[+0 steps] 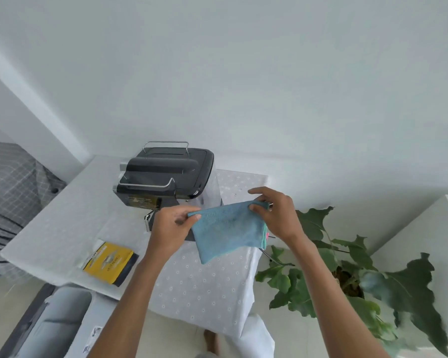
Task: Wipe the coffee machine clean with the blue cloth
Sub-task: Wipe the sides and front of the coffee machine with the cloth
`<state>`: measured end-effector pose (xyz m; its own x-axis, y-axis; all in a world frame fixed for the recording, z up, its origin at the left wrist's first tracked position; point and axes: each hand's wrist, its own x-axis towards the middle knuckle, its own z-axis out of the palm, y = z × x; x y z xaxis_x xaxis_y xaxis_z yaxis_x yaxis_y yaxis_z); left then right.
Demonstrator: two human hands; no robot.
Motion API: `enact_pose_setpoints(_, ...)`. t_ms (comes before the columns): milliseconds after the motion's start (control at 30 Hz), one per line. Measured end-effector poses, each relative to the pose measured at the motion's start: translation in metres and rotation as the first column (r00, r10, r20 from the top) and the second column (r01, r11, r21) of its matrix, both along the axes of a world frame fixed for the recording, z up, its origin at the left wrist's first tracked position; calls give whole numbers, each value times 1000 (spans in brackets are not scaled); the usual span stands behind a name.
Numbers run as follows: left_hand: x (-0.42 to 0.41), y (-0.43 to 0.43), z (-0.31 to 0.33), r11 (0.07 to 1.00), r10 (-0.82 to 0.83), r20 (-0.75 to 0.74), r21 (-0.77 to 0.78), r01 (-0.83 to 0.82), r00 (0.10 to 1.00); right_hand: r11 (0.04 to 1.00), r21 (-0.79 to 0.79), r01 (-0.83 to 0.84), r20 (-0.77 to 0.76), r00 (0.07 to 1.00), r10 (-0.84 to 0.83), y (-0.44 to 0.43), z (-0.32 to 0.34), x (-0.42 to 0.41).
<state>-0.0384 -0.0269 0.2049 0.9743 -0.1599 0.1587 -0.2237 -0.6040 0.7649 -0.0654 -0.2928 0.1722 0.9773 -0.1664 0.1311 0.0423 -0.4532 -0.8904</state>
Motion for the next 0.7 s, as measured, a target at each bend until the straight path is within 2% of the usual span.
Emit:
enact_pose_setpoints(367,-10,34,-17,995,90,-14,54,-89,996,998,67,-14,-8,1000,15,42,-30,-4)
enact_pose_setpoints(700,-1,45,-11,990,21,-35,139,-16,999,978,124,169,-64,985,-162,78,-61,-8)
